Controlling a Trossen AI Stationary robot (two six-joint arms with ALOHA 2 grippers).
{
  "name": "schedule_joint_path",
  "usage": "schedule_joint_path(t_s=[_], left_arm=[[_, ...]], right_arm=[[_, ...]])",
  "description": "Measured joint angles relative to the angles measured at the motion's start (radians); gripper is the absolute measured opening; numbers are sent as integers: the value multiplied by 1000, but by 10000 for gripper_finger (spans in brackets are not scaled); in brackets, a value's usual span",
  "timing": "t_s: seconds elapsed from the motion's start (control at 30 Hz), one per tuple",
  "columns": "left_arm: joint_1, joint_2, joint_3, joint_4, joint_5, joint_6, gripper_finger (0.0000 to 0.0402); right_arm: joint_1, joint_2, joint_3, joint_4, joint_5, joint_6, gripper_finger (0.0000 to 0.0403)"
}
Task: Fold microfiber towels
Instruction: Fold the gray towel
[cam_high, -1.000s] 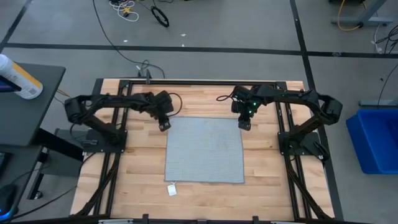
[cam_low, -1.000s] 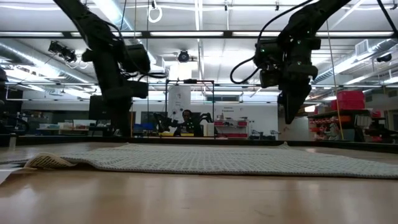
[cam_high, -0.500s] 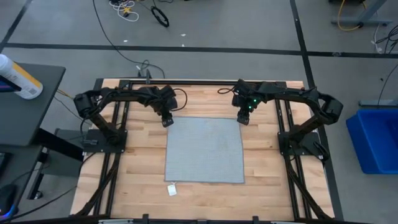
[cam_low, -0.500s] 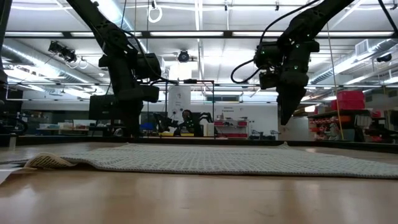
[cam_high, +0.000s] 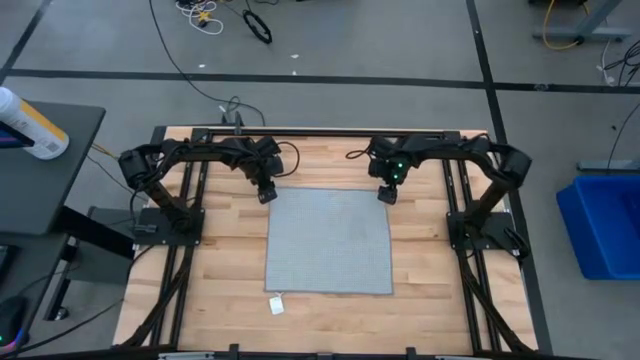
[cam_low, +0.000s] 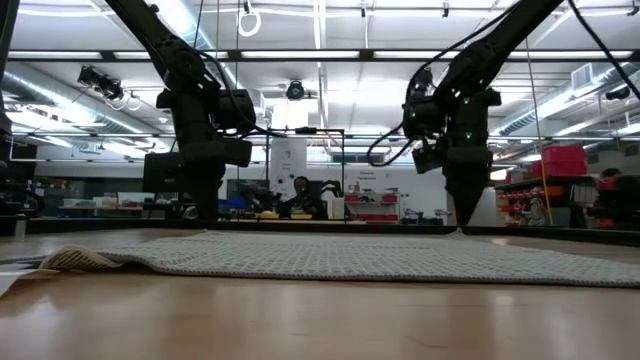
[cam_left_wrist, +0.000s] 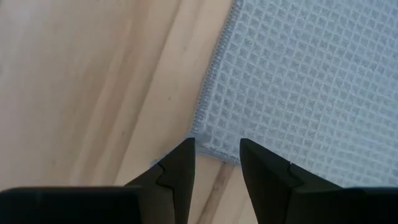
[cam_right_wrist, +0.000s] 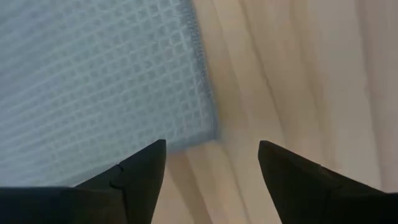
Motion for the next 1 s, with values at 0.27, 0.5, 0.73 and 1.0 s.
schedule_joint_path(t_s=[0.27,0.5,0.73,1.0], left_arm=[[28,0,0,6,0,12,136],[58,0,0,6,47,33,142],[60,1,-1,2,59,30,179],[60,25,-2,10,58,30,185]], right_arm=[[0,40,0,51,3,-18,261],[-42,40,8,49,2,-28,272],[-45,40,8,51,-11,-28,274],[-31,40,8,69,-34,-28,262]])
